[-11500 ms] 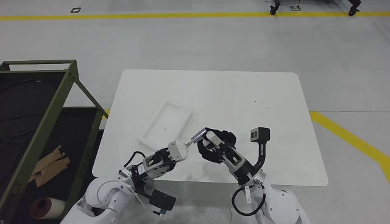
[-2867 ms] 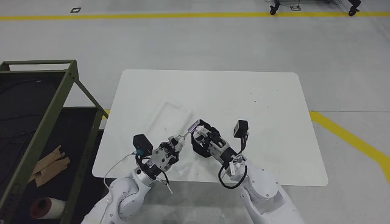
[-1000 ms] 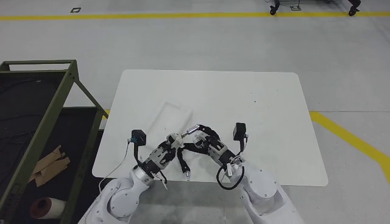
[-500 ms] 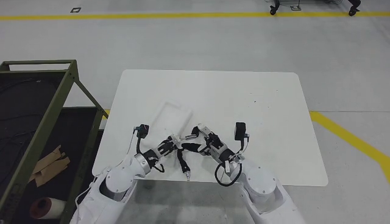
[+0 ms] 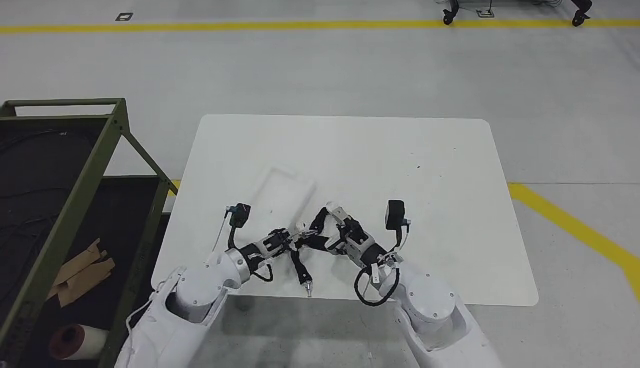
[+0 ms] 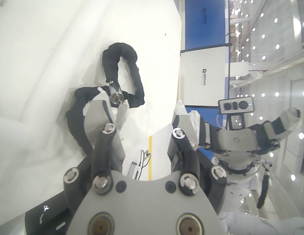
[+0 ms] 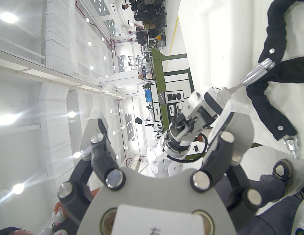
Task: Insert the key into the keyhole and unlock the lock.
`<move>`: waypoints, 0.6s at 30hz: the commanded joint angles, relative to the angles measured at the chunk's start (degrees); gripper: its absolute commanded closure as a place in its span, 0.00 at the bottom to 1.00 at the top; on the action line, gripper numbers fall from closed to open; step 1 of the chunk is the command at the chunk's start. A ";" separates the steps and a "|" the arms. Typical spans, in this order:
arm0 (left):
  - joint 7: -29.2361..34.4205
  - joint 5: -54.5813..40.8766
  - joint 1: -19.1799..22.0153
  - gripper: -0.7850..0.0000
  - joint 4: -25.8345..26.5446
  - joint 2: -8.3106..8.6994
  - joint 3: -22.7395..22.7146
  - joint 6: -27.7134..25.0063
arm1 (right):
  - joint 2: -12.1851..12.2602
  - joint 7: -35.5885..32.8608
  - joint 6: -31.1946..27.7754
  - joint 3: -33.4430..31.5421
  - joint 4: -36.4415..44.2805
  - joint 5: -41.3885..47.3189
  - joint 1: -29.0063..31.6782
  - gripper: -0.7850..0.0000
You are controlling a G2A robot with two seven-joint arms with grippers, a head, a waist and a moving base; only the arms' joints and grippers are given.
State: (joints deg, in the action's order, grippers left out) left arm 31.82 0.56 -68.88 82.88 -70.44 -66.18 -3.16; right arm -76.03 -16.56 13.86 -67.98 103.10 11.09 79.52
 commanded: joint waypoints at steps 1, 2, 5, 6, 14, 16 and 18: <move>0.99 -0.65 -2.06 0.00 3.02 0.45 -1.68 -3.14 | 0.00 0.00 0.00 0.00 0.00 0.00 0.00 0.00; 1.37 -1.48 -2.83 0.00 3.84 0.56 -2.22 -3.32 | 0.00 0.00 0.00 0.00 0.00 0.00 0.00 0.00; 2.92 -4.32 -5.74 0.00 8.57 1.07 -4.69 -3.74 | 0.00 0.00 0.00 0.00 0.00 0.00 0.00 0.00; 3.25 -5.18 -7.02 0.00 10.47 1.29 -5.84 -3.84 | 0.00 0.00 0.00 0.00 0.00 0.00 0.00 0.00; -3.24 -10.01 -15.23 0.00 19.43 2.05 -13.58 -13.45 | 0.00 0.00 0.00 0.00 0.00 0.00 0.00 0.00; -5.31 -12.94 -17.16 0.00 20.47 2.05 -15.41 -17.71 | 0.00 0.00 0.00 0.00 0.00 0.00 0.00 0.00; -7.57 -15.84 -19.42 0.00 20.51 2.05 -17.65 -22.25 | 0.00 0.00 0.00 0.00 0.00 0.00 0.00 0.00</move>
State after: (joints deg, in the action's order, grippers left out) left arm 25.39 -13.68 -87.09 103.49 -68.39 -82.68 -22.73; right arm -76.03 -16.56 13.86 -67.98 103.10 11.09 79.52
